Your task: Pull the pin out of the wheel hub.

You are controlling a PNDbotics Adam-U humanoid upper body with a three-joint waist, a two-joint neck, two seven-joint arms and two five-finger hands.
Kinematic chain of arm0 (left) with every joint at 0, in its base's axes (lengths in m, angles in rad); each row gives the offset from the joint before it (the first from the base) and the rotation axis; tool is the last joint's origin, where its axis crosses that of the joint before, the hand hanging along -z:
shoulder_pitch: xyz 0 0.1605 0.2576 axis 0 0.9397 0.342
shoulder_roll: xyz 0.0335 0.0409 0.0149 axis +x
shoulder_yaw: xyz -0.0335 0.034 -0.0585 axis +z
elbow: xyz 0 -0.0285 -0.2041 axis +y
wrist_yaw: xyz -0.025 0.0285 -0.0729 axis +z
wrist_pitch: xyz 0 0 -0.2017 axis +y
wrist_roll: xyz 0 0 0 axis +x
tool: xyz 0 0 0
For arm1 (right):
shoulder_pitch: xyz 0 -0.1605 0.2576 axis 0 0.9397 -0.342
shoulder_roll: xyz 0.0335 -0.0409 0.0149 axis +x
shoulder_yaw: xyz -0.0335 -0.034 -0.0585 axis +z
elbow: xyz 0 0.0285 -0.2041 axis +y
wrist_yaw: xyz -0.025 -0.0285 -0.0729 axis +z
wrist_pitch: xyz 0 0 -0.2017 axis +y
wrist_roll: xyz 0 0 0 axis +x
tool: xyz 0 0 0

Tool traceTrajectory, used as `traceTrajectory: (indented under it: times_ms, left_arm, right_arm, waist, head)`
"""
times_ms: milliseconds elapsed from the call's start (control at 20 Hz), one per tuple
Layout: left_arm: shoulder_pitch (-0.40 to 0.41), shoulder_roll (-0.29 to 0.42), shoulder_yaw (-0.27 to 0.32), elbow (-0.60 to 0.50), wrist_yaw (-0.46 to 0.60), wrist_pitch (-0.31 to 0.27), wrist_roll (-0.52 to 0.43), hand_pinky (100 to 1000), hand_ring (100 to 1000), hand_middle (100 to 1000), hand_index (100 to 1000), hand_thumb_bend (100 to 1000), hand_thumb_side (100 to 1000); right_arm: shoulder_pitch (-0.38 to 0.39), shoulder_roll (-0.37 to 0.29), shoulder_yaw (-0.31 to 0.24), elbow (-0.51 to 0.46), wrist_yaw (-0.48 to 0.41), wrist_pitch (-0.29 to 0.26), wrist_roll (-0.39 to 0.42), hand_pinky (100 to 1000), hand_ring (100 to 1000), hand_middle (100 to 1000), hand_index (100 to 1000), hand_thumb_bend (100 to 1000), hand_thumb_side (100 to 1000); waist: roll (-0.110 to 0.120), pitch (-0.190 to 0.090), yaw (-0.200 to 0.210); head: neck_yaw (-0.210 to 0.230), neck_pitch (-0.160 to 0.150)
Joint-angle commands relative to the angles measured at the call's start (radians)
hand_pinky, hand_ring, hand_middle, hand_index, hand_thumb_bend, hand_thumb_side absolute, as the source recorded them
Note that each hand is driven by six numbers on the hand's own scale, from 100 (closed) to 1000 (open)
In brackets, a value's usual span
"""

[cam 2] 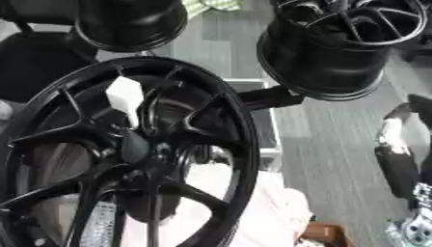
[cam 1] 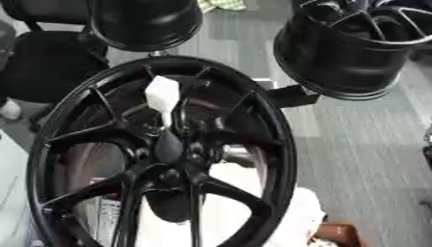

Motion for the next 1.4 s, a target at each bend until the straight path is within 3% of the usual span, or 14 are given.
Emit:
traceTrajectory:
  times_ms: [50,350,850,1400]
  left_arm:
    - [-0.067,0.029,-0.031,-0.010,-0.042,0.025,-0.044,784,770,737,837,100,260]
    - [-0.211,-0.016,-0.125,0.019,-0.126,0.056,-0.147,784,774,742,837,100,244]
    - [-0.409,-0.172,-0.244,0.218,-0.232,-0.020,-0.355,790,783,753,844,100,258]
    - [-0.472,-0.282,-0.284,0.424,-0.354,-0.129,-0.479,821,816,792,882,100,283]
  right_arm:
    - [-0.001,-0.029,0.001,-0.018,0.004,-0.002,0.004,869,786,603,724,100,468]
    - [0.004,-0.035,0.006,-0.018,0.007,-0.004,0.007,869,786,603,724,100,468]
    - [0.006,-0.037,0.015,-0.018,0.004,-0.002,0.010,869,783,600,722,100,471]
    - [-0.004,-0.033,0.020,-0.018,0.002,0.001,0.011,869,782,598,721,100,483]
  waist:
    - [0.003,-0.013,-0.001]
    - [-0.001,-0.011,0.002]
    - [-0.008,-0.008,0.012]
    - [0.003,0.006,0.005]
  head:
    - [-0.008,-0.011]
    - [-0.025,-0.008]
    - [-0.035,-0.019]
    - [-0.033,-0.032]
